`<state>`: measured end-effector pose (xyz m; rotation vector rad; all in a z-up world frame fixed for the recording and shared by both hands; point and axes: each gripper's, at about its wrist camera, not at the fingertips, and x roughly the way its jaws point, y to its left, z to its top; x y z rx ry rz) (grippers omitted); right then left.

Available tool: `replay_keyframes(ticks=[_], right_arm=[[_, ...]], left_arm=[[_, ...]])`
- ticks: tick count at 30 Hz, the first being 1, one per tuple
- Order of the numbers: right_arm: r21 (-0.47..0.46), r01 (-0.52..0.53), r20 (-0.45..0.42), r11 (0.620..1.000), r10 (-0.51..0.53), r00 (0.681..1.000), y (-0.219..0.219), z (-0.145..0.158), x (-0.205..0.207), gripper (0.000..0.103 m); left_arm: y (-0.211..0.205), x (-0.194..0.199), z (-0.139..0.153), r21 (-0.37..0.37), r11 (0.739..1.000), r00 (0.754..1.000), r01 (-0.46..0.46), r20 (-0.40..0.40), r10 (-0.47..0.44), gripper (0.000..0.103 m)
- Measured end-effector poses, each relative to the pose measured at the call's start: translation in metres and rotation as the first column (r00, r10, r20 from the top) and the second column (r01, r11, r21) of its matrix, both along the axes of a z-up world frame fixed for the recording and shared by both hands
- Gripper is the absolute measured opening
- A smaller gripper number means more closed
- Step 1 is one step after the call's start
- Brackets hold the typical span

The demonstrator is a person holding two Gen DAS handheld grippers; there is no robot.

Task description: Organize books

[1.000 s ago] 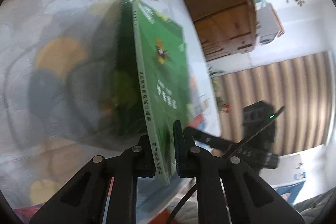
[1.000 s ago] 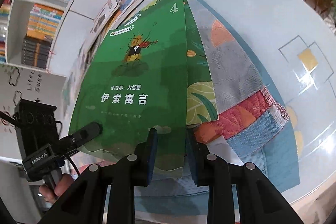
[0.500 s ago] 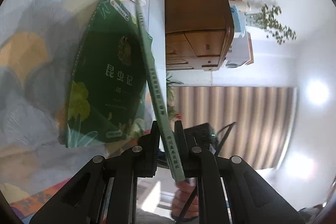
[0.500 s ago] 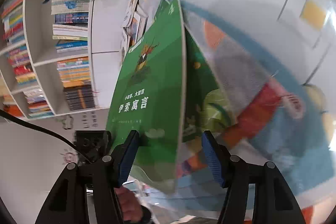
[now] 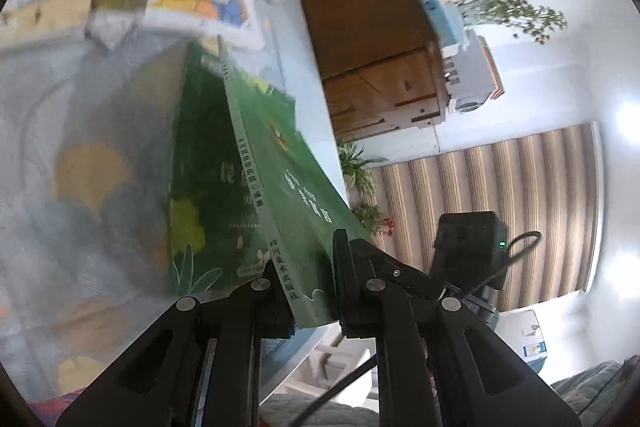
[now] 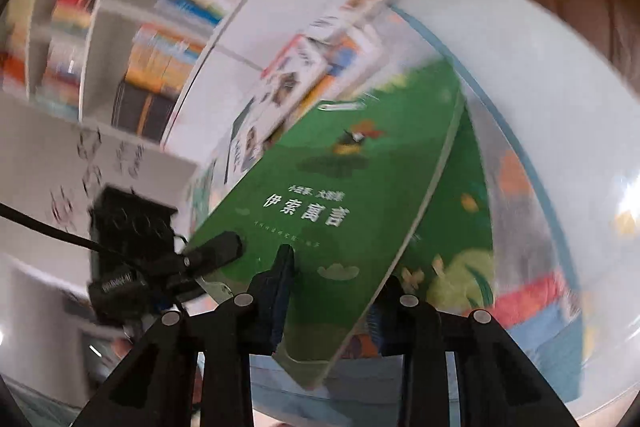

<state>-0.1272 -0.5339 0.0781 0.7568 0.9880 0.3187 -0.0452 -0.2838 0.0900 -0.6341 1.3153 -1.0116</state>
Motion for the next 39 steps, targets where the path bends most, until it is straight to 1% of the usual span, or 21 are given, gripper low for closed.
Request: replay_keyframes(ticks=[3,5,7,9,12,13,14,17,18,19,20,21,22,26,29,32,36,39], right_arm=[[-0.099,-0.058,0.069,0.993,0.065,0.996,0.025,0.035,0.012,0.031],[-0.139,-0.078,0.108,0.987,0.094,0.99,0.041,0.054,0.022,0.031],[-0.156,-0.099,0.145,0.983,0.122,0.982,0.061,0.071,0.036,0.031],[-0.154,-0.134,0.178,0.979,0.161,0.971,0.09,0.086,0.056,0.031],[-0.154,-0.199,0.213,0.968,0.229,0.95,0.133,0.098,0.082,0.031],[-0.155,-0.234,0.227,0.96,0.265,0.937,0.157,0.103,0.096,0.031],[-0.154,-0.254,0.234,0.955,0.285,0.93,0.171,0.104,0.103,0.031],[-0.165,-0.326,0.257,0.931,0.36,0.897,0.232,0.108,0.131,0.031],[-0.175,-0.34,0.261,0.924,0.376,0.889,0.245,0.108,0.137,0.032],[-0.191,-0.362,0.266,0.912,0.404,0.876,0.272,0.108,0.148,0.032],[-0.199,-0.375,0.266,0.905,0.418,0.869,0.284,0.107,0.153,0.032],[-0.207,-0.391,0.265,0.897,0.436,0.86,0.303,0.106,0.161,0.033],[-0.209,-0.412,0.26,0.887,0.457,0.851,0.327,0.102,0.172,0.033],[-0.193,-0.462,0.23,0.866,0.497,0.836,0.388,0.085,0.207,0.032],[-0.211,-0.481,0.193,0.851,0.518,0.833,0.432,0.068,0.234,0.033],[-0.231,-0.495,0.149,0.838,0.533,0.833,0.469,0.051,0.259,0.033],[-0.244,-0.511,0.092,0.824,0.545,0.834,0.503,0.03,0.288,0.033],[-0.247,-0.515,0.055,0.82,0.543,0.838,0.518,0.015,0.308,0.033]], left_arm=[[0.022,0.008,0.019,-0.027,0.999,0.999,-0.028,0.031,0.029,0.012],[0.043,0.014,0.037,-0.047,0.997,0.996,-0.055,0.073,0.058,0.012],[0.07,0.024,0.056,-0.058,0.994,0.989,-0.091,0.114,0.097,0.012],[0.097,0.029,0.068,-0.062,0.99,0.98,-0.127,0.144,0.135,0.013],[0.147,0.038,0.09,-0.045,0.978,0.956,-0.205,0.206,0.21,0.013],[0.164,0.04,0.095,-0.036,0.972,0.946,-0.233,0.225,0.235,0.013],[0.186,0.043,0.099,-0.029,0.964,0.934,-0.264,0.241,0.264,0.013],[0.24,0.053,0.105,-0.023,0.94,0.906,-0.34,0.26,0.334,0.013],[0.261,0.057,0.105,-0.017,0.93,0.895,-0.367,0.266,0.358,0.013],[0.272,0.06,0.103,-0.012,0.923,0.888,-0.384,0.269,0.373,0.013],[0.295,0.066,0.101,-0.005,0.91,0.876,-0.414,0.27,0.4,0.013],[0.306,0.068,0.099,-0.001,0.904,0.87,-0.428,0.27,0.413,0.013],[0.328,0.074,0.096,0.006,0.892,0.86,-0.453,0.268,0.435,0.013],[0.378,0.094,0.077,0.042,0.864,0.839,-0.502,0.267,0.475,0.013],[0.414,0.114,0.057,0.081,0.849,0.834,-0.523,0.253,0.49,0.013],[0.437,0.133,0.035,0.117,0.838,0.834,-0.533,0.243,0.496,0.014],[0.456,0.155,0.01,0.147,0.828,0.834,-0.541,0.225,0.504,0.014],[0.465,0.17,-0.005,0.152,0.828,0.837,-0.539,0.207,0.507,0.014]])
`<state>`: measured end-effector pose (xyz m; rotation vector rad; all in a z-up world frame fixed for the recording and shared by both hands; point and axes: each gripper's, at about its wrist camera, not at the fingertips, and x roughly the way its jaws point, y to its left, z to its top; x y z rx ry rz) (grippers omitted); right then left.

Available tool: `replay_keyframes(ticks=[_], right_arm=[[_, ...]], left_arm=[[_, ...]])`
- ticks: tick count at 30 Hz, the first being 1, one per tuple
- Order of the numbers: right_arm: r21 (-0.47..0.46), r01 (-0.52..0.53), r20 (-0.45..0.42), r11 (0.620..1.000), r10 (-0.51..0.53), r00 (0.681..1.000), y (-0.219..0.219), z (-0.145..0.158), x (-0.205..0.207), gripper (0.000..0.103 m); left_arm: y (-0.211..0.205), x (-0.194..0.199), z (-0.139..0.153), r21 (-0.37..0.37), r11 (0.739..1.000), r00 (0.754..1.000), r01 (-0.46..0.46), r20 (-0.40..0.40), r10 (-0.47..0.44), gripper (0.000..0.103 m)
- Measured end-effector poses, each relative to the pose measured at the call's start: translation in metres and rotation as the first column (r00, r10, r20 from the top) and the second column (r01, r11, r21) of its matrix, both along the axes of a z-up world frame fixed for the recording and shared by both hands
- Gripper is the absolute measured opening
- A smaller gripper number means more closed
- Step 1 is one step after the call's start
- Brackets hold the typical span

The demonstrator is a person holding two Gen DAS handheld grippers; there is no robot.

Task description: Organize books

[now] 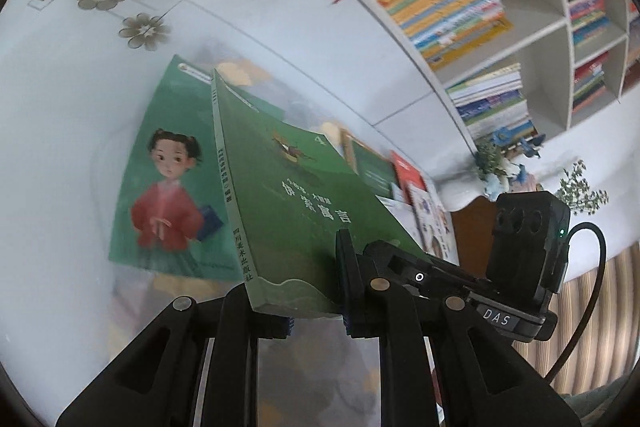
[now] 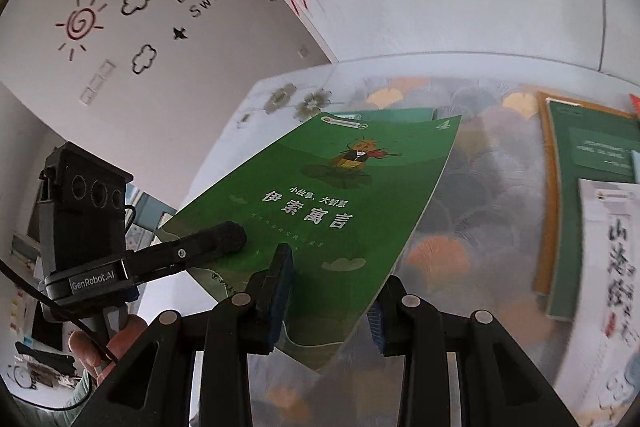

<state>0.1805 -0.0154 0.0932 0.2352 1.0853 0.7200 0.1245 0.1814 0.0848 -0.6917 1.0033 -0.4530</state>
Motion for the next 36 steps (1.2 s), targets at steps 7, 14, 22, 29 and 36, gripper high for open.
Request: replay_keyframes(ticks=[7,14,22,29,36], right_arm=[[-0.038,0.003,-0.031,0.999,-0.004,1.0,0.021,-0.019,0.024,0.033],[-0.079,-0.026,-0.063,0.996,0.021,0.998,0.034,-0.043,0.033,0.033],[-0.096,-0.014,-0.121,0.995,0.002,0.993,0.039,-0.065,0.035,0.033],[-0.115,0.002,-0.151,0.993,-0.02,0.988,0.033,-0.072,0.031,0.033],[-0.109,0.026,-0.168,0.994,-0.044,0.985,0.002,-0.065,0.005,0.033]], left_arm=[[0.019,0.017,-0.026,-0.016,1.0,1.0,-0.011,-0.02,0.011,0.014],[0.031,0.014,-0.053,-0.019,0.999,0.998,-0.027,-0.064,0.026,0.015],[0.051,0.001,-0.069,0.043,0.995,0.989,-0.086,-0.117,0.091,0.017],[0.069,-0.014,-0.062,0.146,0.977,0.977,-0.157,-0.121,0.175,0.016],[0.051,-0.032,-0.033,0.183,0.975,0.986,-0.127,-0.085,0.144,0.016]])
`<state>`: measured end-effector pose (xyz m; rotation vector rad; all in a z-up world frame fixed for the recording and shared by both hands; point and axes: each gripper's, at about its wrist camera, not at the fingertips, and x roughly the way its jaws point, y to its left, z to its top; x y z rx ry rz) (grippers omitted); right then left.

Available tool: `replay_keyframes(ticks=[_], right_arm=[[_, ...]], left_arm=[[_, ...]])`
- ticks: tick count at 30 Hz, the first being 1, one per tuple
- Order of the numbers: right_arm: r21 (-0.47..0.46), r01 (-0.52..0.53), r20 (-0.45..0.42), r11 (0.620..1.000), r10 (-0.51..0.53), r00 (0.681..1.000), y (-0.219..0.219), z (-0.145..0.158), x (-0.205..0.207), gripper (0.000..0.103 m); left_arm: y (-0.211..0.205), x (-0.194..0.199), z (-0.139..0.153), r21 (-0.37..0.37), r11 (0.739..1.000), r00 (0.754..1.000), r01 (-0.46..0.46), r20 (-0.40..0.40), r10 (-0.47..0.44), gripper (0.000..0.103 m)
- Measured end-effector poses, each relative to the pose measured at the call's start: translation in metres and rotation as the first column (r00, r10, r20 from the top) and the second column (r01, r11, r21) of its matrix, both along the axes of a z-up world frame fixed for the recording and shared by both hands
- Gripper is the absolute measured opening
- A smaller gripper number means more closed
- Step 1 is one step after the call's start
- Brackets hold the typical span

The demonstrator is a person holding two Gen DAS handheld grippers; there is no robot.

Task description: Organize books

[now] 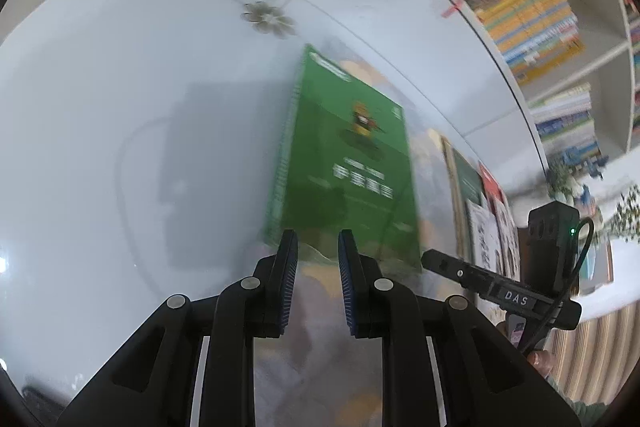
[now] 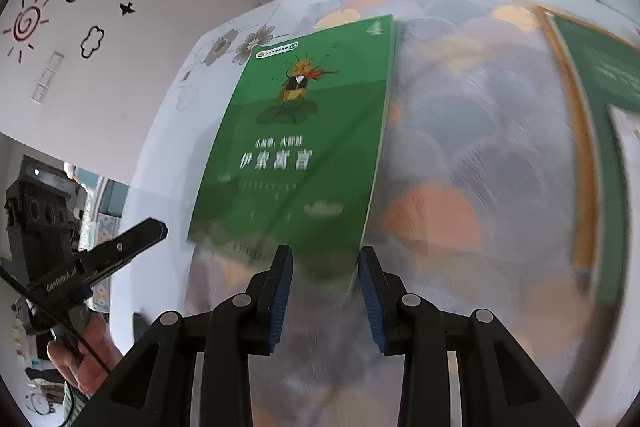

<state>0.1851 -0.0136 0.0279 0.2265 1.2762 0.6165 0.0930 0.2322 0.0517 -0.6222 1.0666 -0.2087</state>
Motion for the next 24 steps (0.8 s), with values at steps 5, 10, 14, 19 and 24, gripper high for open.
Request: replay_keyframes(ticks=[5,10,14,19,24], right_arm=[[0.004,0.031,0.035,1.0,-0.031,0.999,-0.05,0.02,-0.045,0.033],[0.014,0.126,0.037,0.992,-0.126,0.991,-0.128,0.031,-0.095,0.038],[0.025,0.218,0.023,0.976,-0.219,0.976,-0.206,0.035,-0.136,0.042],[0.001,0.34,0.032,0.94,-0.34,0.94,-0.309,0.043,-0.186,0.05],[0.011,0.502,-0.001,0.865,-0.502,0.865,-0.419,0.039,-0.234,0.055]], left_arm=[[-0.053,-0.01,0.021,0.034,0.993,0.994,0.112,0.004,-0.112,0.029],[-0.137,-0.024,0.039,0.117,0.957,0.964,0.264,-0.009,-0.265,0.03],[-0.216,-0.04,0.045,0.146,0.919,0.931,0.365,-0.03,-0.365,0.04],[-0.31,-0.059,0.044,0.121,0.882,0.89,0.456,-0.055,-0.452,0.07],[-0.411,-0.08,0.043,0.072,0.825,0.828,0.56,-0.056,-0.557,0.07]])
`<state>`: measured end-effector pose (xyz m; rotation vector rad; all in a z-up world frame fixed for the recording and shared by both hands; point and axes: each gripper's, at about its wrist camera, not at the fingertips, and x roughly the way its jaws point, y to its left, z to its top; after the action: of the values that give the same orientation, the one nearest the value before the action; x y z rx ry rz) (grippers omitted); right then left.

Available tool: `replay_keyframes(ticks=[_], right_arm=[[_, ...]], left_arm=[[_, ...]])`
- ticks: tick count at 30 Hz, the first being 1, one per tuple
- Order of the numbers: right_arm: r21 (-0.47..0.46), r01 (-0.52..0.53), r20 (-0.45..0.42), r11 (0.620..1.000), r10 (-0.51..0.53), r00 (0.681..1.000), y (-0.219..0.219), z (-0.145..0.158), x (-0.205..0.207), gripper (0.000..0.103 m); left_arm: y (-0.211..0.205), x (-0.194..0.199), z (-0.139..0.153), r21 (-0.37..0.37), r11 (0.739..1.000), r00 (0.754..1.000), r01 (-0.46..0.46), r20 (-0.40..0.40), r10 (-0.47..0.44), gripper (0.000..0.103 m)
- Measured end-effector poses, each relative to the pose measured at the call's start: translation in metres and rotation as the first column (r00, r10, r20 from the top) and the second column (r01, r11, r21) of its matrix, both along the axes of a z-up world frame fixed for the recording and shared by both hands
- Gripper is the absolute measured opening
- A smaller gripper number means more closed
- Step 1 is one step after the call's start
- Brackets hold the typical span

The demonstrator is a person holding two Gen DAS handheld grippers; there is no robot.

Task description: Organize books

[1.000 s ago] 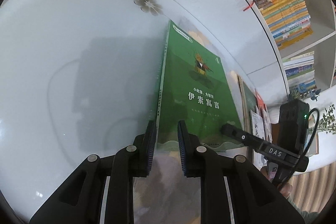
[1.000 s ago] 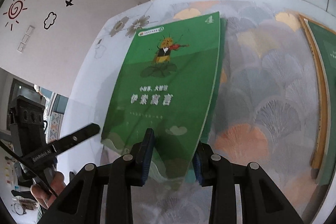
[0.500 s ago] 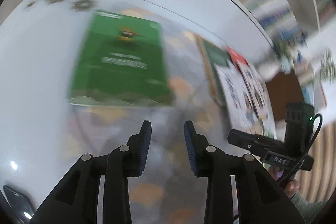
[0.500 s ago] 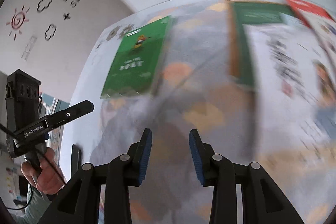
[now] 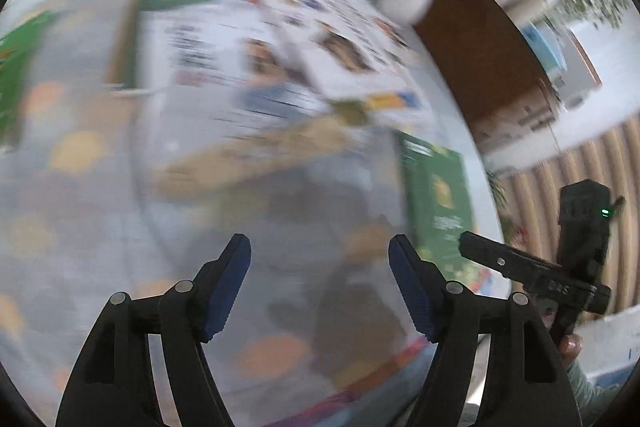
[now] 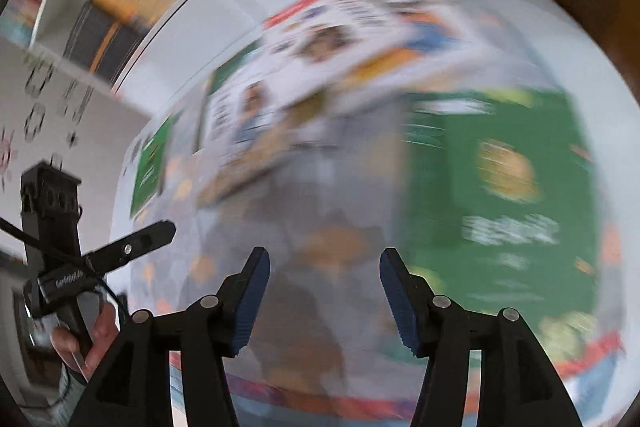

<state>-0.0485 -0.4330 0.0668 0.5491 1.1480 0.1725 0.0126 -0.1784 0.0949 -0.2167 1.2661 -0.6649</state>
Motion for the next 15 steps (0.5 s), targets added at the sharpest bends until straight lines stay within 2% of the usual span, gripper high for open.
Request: replay_keyframes(ticks=[3,6,10,15], right_arm=[[0.042,0.125,-0.031,0.991,-0.124,0.992,-0.062,-0.01,-0.024,0.055],[0.052,0.208,-0.042,0.977,-0.206,0.978,-0.105,-0.014,-0.038,0.055],[0.028,0.249,-0.049,0.968,-0.247,0.968,-0.137,-0.017,-0.052,0.055],[0.006,0.231,-0.054,0.973,-0.23,0.972,-0.146,-0.024,-0.055,0.053]], left_arm=[[-0.048,-0.009,-0.003,-0.008,0.998,0.998,0.056,-0.011,-0.056,0.07],[-0.092,-0.022,-0.007,0.004,0.994,0.994,0.106,-0.008,-0.106,0.07],[-0.128,-0.032,-0.018,0.014,0.99,0.99,0.142,-0.026,-0.142,0.07],[-0.148,-0.041,-0.028,0.027,0.988,0.988,0.153,-0.029,-0.152,0.069]])
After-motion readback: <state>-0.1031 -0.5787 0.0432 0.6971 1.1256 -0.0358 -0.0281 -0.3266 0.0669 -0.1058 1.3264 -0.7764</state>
